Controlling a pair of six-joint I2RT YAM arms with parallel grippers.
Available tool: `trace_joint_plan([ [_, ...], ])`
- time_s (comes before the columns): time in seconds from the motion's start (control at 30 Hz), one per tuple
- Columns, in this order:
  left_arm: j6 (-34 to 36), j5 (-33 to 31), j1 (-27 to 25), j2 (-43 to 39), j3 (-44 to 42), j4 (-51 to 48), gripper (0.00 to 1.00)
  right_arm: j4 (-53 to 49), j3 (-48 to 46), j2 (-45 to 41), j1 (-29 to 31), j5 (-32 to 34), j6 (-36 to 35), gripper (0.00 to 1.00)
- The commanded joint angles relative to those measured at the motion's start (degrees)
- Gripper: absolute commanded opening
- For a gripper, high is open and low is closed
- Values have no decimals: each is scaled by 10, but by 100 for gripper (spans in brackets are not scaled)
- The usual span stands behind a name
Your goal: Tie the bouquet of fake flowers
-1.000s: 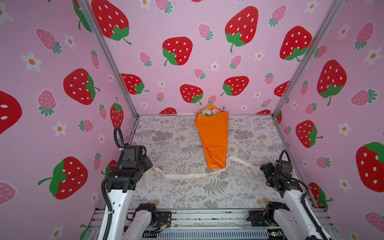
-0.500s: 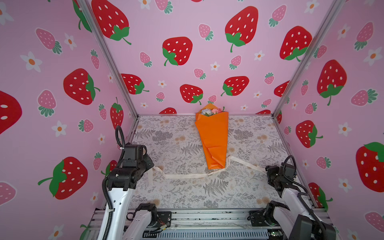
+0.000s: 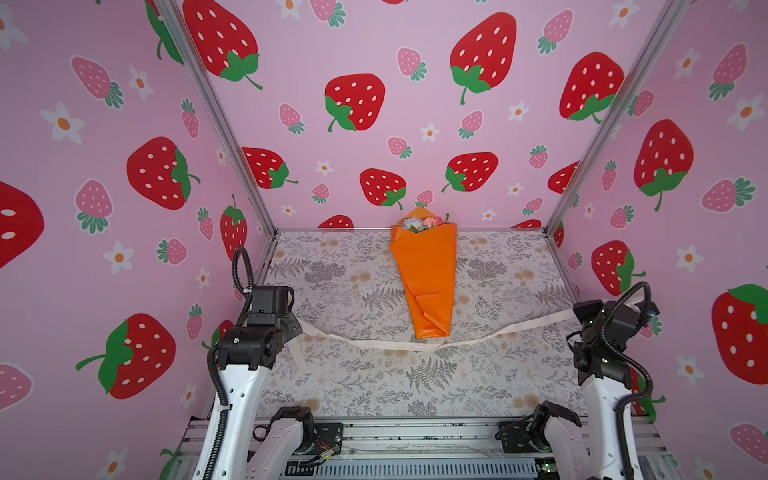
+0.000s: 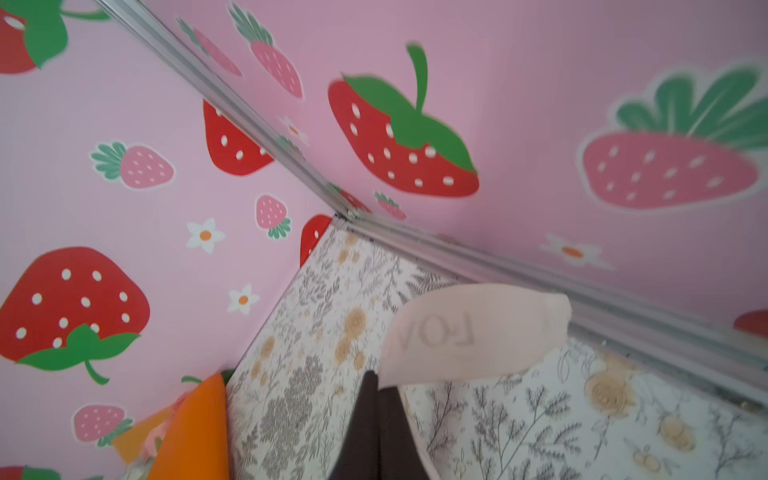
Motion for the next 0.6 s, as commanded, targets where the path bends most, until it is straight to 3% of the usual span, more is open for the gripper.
trace_joint_plan([
  [0.0, 20, -89, 13, 13, 53, -33, 0, -48, 41, 1, -3, 117, -91, 0],
  [0.1, 35, -90, 32, 36, 73, -30, 0, -41, 64, 17, -3, 152, -128, 0],
  [0.3, 85, -19, 48, 101, 53, -4, 0, -40, 37, 63, -3, 50, -128, 0],
  [0.4, 171, 49, 46, 140, 33, 7, 0, -18, 0, 88, -3, 27, -129, 0],
  [0.57, 183, 9, 44, 224, 45, -15, 4, -24, 11, 155, -2, 13, -153, 0],
])
